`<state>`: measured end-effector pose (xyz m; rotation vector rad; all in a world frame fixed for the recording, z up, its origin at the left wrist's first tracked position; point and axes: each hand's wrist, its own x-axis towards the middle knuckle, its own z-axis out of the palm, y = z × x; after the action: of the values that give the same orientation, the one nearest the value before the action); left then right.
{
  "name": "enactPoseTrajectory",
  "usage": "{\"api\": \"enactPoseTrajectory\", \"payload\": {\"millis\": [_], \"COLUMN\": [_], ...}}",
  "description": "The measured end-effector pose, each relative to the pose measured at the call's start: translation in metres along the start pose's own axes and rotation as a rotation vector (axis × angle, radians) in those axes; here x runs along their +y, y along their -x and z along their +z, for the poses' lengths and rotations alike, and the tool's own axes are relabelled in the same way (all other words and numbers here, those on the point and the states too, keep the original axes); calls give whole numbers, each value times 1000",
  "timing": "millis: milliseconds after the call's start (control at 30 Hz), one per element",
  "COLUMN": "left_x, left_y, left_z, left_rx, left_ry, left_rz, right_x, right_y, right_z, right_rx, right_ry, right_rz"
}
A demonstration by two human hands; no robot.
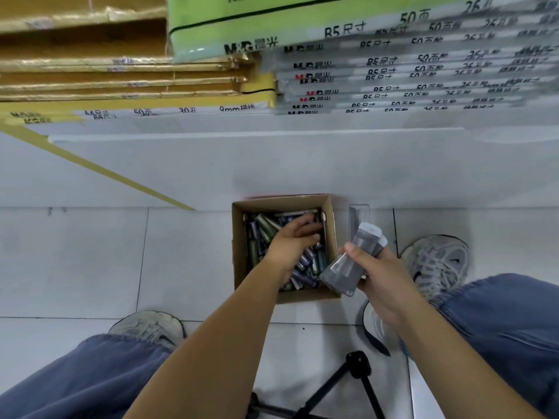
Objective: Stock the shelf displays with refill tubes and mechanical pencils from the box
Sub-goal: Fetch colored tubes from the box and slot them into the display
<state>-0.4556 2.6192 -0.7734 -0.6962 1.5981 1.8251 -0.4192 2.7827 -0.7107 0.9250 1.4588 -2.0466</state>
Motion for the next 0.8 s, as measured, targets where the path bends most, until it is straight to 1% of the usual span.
{"api": "enactPoseTrajectory", "payload": {"millis": [133, 333, 433, 533, 633, 733, 800], "left_x": [-7, -13, -12, -4, 9, 17, 18], "left_y": [4, 9, 18, 33, 57, 86, 106], "left_z": [10, 14, 12, 3, -10, -18, -25], "left_rx": [27, -2, 20, 16, -43, -125, -171], "left_ry": [14, -163, -170, -53, 146, 253, 300], "left_rz": [-8, 23, 18, -1, -15, 56, 95], "right_x": [0, -1, -3, -6, -10, -8, -2], "right_y": [2, 5, 8, 14, 22, 33, 38], "right_z": [-1, -2, 0, 4, 15, 36, 49], "right_rx": [-15, -39, -38, -8, -74, -194, -210], "right_ry": [12, 63, 121, 241, 401, 371, 348], "right_rz": [-17, -38, -59, -131, -220, -262, -283]}}
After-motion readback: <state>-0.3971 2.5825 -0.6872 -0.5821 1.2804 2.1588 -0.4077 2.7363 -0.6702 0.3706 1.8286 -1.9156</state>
